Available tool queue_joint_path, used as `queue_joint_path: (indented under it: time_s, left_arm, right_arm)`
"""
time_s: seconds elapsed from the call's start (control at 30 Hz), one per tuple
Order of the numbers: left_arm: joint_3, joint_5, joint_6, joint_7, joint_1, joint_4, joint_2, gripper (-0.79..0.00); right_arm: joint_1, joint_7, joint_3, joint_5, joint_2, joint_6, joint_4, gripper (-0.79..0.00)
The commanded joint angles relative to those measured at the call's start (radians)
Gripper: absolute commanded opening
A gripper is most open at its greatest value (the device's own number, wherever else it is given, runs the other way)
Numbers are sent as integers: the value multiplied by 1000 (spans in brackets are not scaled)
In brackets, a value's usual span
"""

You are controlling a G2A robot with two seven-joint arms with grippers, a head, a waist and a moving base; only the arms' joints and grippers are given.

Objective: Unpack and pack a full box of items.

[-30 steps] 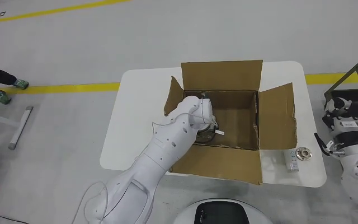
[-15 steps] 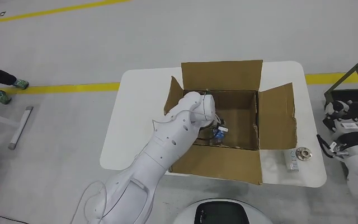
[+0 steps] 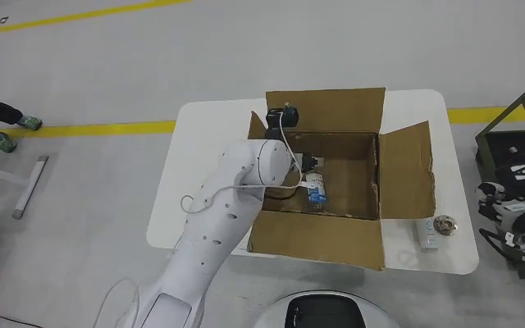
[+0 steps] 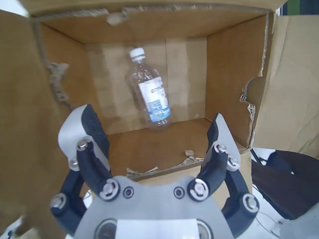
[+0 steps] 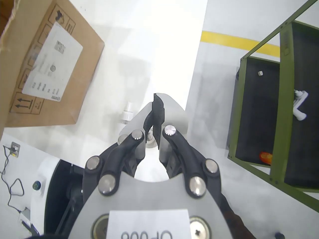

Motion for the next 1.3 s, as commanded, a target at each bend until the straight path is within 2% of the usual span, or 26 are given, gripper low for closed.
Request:
queue_joint_path:
  time_s: [0.0,0.17,0.33,0.53,0.83,0.9,1.03,1.1,1.17,1.2,1.23,1.27]
  left_arm:
    - [-62,46,-5,-5,63,-103,14,0]
    - [-189,153,-21,-21,159,-305,33,0]
    - [-273,224,-34,-34,192,-396,35,0]
    - [-348,295,-57,-57,230,-428,28,0]
    - [-415,383,-73,-73,304,-428,9,0]
    - [-415,383,-73,-73,304,-428,9,0]
    - [-415,383,-73,-73,304,-428,9,0]
    - [-415,383,-73,-73,304,-428,9,0]
    - [-415,383,-73,-73,304,-428,9,0]
    - [-415,383,-73,-73,304,-428,9,0]
    - [-415,383,-73,-73,304,-428,9,0]
    - [-415,383,-73,-73,304,-428,9,0]
  right_arm:
    - [-14,3,1,4,1,5,-2,-785]
    - [-32,-15,-5,-9,2,-2,2,-785]
    - [-32,-15,-5,-9,2,-2,2,-785]
    - [-43,-17,-24,5,3,-4,4,-785]
    - [20,276,-112,5,19,159,-16,-785]
    - [41,345,-136,-11,24,177,-19,-665]
    - [79,414,-193,-43,31,200,3,-668]
    - [94,410,-220,-59,33,217,16,-613]
    - [106,400,-242,-70,33,237,25,-496]
    - [110,395,-252,-74,34,246,26,-357]
    - [112,392,-261,-78,34,255,28,0]
    - [114,387,-268,-82,34,265,30,0]
